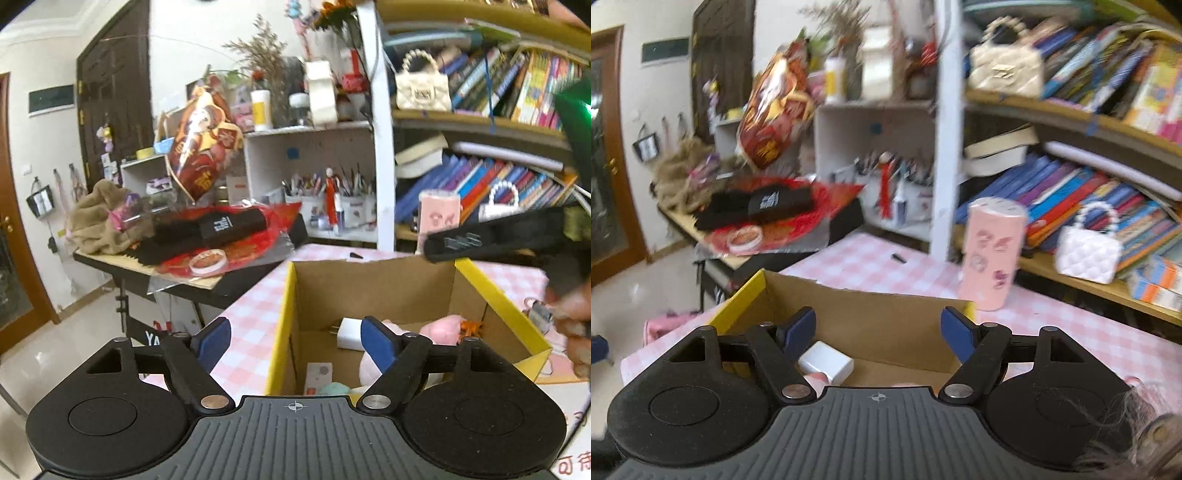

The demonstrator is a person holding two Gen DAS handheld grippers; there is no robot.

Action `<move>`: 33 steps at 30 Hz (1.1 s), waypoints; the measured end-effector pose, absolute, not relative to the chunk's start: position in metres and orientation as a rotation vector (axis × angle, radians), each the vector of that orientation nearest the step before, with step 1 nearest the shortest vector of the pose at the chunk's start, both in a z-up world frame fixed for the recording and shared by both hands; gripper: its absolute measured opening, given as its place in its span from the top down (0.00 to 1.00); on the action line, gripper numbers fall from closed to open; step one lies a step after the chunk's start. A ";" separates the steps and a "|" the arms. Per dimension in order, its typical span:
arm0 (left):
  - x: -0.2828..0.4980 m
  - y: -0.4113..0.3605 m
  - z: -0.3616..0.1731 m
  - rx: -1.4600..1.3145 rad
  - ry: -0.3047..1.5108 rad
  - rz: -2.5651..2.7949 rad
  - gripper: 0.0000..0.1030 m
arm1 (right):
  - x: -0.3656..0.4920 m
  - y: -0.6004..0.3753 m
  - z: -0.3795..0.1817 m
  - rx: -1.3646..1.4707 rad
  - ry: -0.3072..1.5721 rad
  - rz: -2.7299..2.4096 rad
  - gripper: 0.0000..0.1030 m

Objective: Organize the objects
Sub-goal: 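Open the left tool to drop the card box while the right tool releases the charger, then withdraw both open tools from the yellow box back toward the remaining items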

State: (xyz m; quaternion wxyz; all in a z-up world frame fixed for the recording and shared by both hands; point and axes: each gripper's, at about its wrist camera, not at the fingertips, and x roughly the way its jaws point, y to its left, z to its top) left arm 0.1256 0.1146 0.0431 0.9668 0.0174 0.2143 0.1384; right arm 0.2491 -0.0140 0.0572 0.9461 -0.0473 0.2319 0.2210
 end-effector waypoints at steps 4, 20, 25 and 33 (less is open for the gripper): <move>0.108 0.120 0.045 0.000 0.428 0.273 0.19 | 0.215 -0.036 0.059 -0.092 0.440 0.369 0.29; 0.035 0.120 0.011 -0.003 0.549 0.162 0.19 | 0.079 -0.065 0.009 -0.058 0.596 0.156 0.30; 0.019 0.116 0.003 0.018 0.576 0.127 0.18 | 0.047 -0.064 -0.006 -0.047 0.637 0.118 0.30; 0.006 0.100 -0.009 0.032 0.597 0.045 0.11 | 0.014 -0.070 -0.016 -0.060 0.650 0.068 0.29</move>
